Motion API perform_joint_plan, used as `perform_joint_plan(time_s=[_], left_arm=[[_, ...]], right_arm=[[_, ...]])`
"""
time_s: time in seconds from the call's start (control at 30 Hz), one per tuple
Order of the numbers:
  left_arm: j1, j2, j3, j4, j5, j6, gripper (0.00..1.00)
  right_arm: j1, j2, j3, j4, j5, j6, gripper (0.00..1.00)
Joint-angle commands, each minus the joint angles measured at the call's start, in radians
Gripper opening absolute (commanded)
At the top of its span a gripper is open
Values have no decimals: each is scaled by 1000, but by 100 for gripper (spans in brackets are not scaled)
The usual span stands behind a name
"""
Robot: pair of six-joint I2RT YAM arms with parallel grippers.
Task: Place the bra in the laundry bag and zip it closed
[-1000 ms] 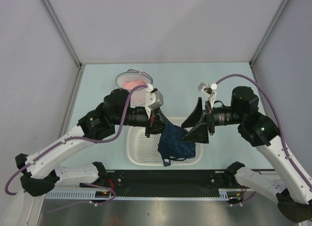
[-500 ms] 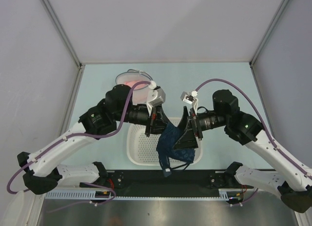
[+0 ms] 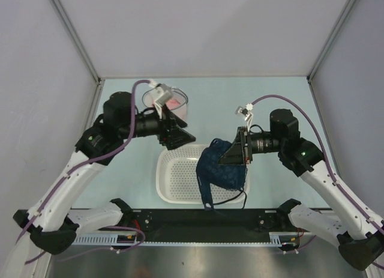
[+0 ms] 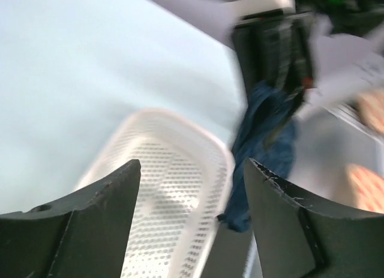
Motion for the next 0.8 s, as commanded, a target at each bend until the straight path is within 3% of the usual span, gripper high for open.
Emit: perform_joint_plan(time_s=[0.0,0.17,0.2,0.33,0.4,0.47,0.6,0.67,0.77], left_arm=[[91,-156,-31,-72,-240,10,77],[91,-344,-258,191,-210,-109,80],[91,-374,-342,320,-186,-143,81],[91,-481,-502,561,-193,-388,87],[91,-506,-551,643,-234,-520,90],[91,-478,-561,663,-248,-612,90],[91,-385,-446,506,-244,-804,89],[91,-349,-420,506,-166,-860,91],[121,-265,-383,560,70,-923,94]], right_arm=[[-115,-48,12,49,-55,78,13],[-193,-57,25,194,-38,249,13],[-202,-57,25,222,-29,282,13],[-234,-51,-8,403,0,473,12],[-234,-50,-37,583,5,601,11],[-234,-50,-80,717,17,679,12],[-236,-34,-142,877,32,772,12],[-236,-21,-155,930,34,788,12],[-239,7,-139,928,3,777,12]])
